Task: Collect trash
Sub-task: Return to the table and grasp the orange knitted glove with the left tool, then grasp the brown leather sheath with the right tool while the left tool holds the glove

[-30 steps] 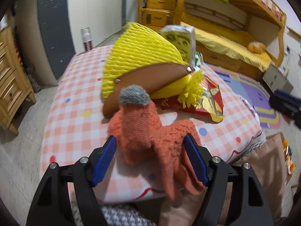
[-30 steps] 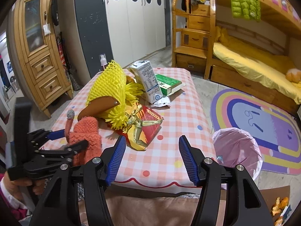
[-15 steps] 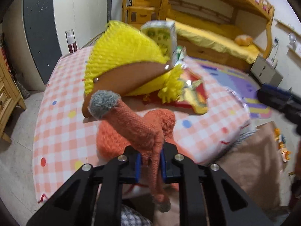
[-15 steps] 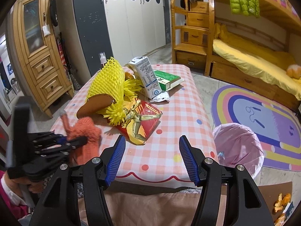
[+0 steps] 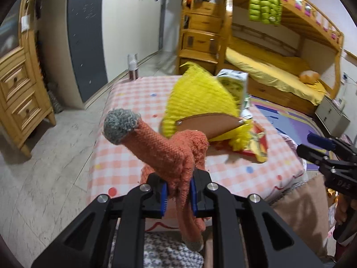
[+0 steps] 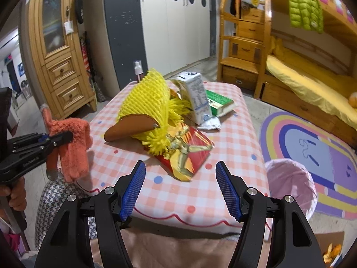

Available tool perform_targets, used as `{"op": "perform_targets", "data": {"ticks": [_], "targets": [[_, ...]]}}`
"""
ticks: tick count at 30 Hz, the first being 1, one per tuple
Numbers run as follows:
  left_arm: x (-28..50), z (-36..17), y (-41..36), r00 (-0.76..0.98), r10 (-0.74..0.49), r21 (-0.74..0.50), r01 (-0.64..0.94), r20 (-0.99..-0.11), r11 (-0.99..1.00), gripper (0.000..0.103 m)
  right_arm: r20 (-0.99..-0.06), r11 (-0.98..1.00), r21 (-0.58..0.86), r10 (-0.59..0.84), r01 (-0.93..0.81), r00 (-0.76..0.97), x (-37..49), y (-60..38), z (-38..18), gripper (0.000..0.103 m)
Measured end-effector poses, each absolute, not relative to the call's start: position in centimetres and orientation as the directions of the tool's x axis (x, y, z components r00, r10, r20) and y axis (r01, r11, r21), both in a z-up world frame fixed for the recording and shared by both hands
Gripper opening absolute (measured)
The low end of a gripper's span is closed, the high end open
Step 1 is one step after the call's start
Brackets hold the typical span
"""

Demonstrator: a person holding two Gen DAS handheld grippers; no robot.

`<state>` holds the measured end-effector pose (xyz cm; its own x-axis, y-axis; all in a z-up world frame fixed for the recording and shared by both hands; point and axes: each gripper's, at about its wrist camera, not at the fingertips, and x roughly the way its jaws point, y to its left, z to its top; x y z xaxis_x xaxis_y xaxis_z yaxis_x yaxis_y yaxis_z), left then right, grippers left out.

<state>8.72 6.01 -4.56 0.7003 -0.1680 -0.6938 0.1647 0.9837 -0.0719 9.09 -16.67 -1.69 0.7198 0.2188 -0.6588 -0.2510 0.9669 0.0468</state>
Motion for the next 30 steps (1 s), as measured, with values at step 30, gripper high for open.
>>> {"op": "perform_targets", "data": {"ticks": [30], "targets": [[14.1,-10.2,6.5,0.589,-0.165,-0.096,0.146,-0.791,0.985,0.014,-0.746,0.872,0.091,0.38,-0.481,0.547,17.6,-9.4,-5.1,0.03]]}}
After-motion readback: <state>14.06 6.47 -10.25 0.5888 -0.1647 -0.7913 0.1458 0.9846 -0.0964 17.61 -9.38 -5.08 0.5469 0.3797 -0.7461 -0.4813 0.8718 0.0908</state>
